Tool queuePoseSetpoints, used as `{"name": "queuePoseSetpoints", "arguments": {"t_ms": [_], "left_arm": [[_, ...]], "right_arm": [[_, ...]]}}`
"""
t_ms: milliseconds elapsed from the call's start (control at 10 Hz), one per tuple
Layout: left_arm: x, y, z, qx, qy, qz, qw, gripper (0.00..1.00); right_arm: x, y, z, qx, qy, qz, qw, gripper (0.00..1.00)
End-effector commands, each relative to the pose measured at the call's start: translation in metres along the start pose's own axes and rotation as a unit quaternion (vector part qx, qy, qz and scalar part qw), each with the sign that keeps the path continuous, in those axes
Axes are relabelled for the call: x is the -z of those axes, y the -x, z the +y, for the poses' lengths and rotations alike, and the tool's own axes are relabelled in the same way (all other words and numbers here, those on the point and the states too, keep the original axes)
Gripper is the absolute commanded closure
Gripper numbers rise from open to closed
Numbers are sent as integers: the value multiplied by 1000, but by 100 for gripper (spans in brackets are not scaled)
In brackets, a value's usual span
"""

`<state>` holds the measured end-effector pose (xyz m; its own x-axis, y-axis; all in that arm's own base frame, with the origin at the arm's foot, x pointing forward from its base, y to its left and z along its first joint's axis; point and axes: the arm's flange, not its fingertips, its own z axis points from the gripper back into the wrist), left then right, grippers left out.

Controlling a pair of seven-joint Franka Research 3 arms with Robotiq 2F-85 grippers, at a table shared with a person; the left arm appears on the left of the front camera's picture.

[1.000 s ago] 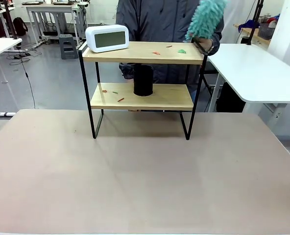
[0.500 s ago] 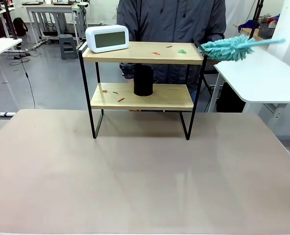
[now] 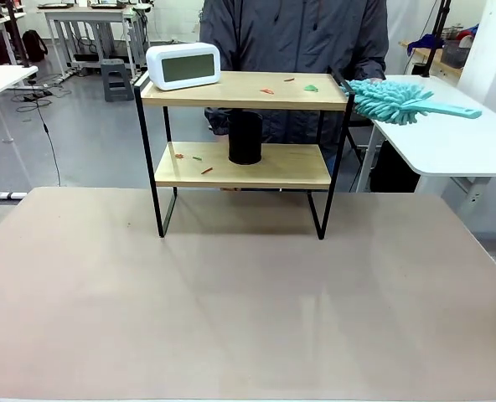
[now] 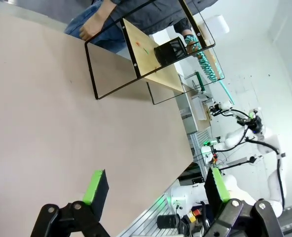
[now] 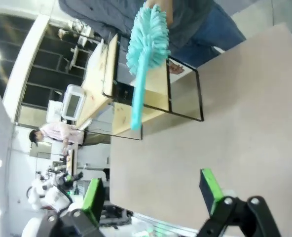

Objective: Clean the shelf.
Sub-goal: Pick up the Duster from the human.

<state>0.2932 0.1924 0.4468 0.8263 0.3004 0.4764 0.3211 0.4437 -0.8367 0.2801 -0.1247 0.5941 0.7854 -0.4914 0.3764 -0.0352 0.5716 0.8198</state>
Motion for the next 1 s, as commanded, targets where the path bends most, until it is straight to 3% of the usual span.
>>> {"name": "queuePoseSetpoints", "arguments": {"t_ms": [0,300,400,600,900], "left_arm": [[0,-1,0,12,11,-6,1000,0],[0,-1,0,12,11,-6,1000,0],[0,-1,0,12,11,-6,1000,0],[0,-1,0,12,11,-6,1000,0],[0,-1,0,12,11,-6,1000,0]], "right_arm": [[38,-66,34,101,24,10,995,0],[121,-123,17,177,48,47,982,0],[141,-130,7,208,21,67,976,0],[169,-130,-7,241,-4,132,962,0],[188,-121,-17,249,-18,158,955,0]]}}
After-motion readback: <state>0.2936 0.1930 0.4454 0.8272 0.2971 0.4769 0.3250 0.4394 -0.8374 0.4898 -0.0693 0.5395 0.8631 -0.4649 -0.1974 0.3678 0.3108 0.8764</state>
